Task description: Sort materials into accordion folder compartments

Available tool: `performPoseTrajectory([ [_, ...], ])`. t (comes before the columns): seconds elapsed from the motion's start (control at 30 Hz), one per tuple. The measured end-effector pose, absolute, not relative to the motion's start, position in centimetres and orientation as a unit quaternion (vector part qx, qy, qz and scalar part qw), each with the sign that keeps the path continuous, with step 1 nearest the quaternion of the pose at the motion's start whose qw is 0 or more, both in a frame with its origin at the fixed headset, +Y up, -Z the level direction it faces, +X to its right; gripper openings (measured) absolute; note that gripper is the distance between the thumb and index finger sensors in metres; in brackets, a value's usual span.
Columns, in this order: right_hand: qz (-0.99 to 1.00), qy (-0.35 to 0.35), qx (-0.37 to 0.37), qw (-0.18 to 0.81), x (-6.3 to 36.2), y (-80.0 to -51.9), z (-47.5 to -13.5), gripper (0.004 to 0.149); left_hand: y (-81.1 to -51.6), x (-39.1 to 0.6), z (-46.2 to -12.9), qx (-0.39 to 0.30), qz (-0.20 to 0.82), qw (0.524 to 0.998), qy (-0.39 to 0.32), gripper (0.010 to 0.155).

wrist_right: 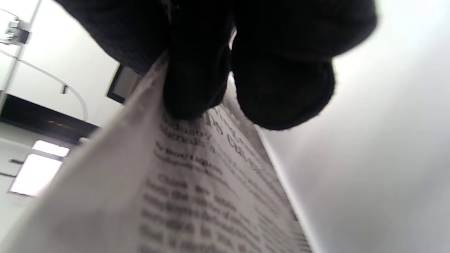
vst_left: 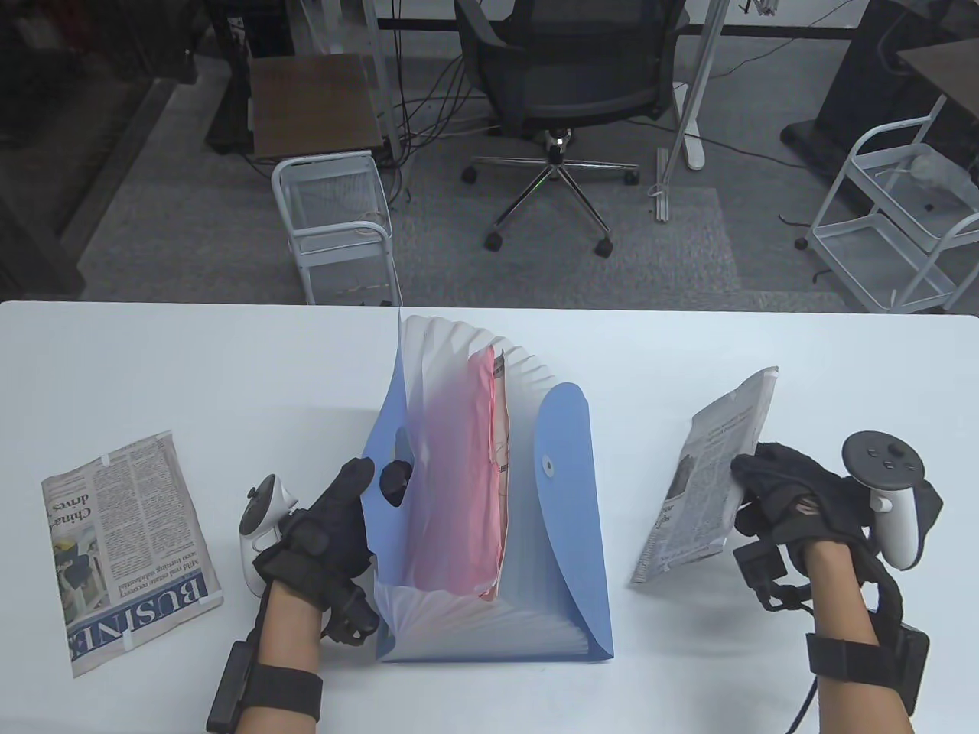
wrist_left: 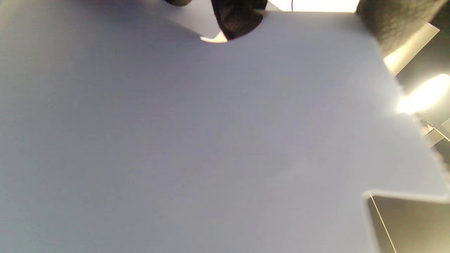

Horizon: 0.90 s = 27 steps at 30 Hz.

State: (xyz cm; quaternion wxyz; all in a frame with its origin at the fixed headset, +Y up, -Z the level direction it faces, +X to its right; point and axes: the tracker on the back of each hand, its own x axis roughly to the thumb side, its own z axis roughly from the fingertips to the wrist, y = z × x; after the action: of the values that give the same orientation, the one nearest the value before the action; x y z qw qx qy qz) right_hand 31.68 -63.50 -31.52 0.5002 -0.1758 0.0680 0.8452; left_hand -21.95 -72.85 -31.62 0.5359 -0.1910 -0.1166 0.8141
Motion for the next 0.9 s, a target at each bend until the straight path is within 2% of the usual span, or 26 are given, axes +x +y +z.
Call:
performPoseTrajectory([
  [0.47,0.84,-0.031,0.053,0.54,21.8,-49.2,-28.7,0.049,-72.9,-22.0,-31.5,-0.187,0.818,0.532,-0.114,0.073],
  [0.63,0.838,-0.046,0.106,0.534,17.9,-46.2,-27.8,0.049,-72.9,-21.9,-31.4,-0.188,0.816,0.534,-0.116,0.074],
  [0.9,0.843,-0.04,0.158,0.513,12.9,-44.8,-27.1,0.049,-72.9,-21.9,-31.4,-0.186,0.818,0.531,-0.116,0.073],
])
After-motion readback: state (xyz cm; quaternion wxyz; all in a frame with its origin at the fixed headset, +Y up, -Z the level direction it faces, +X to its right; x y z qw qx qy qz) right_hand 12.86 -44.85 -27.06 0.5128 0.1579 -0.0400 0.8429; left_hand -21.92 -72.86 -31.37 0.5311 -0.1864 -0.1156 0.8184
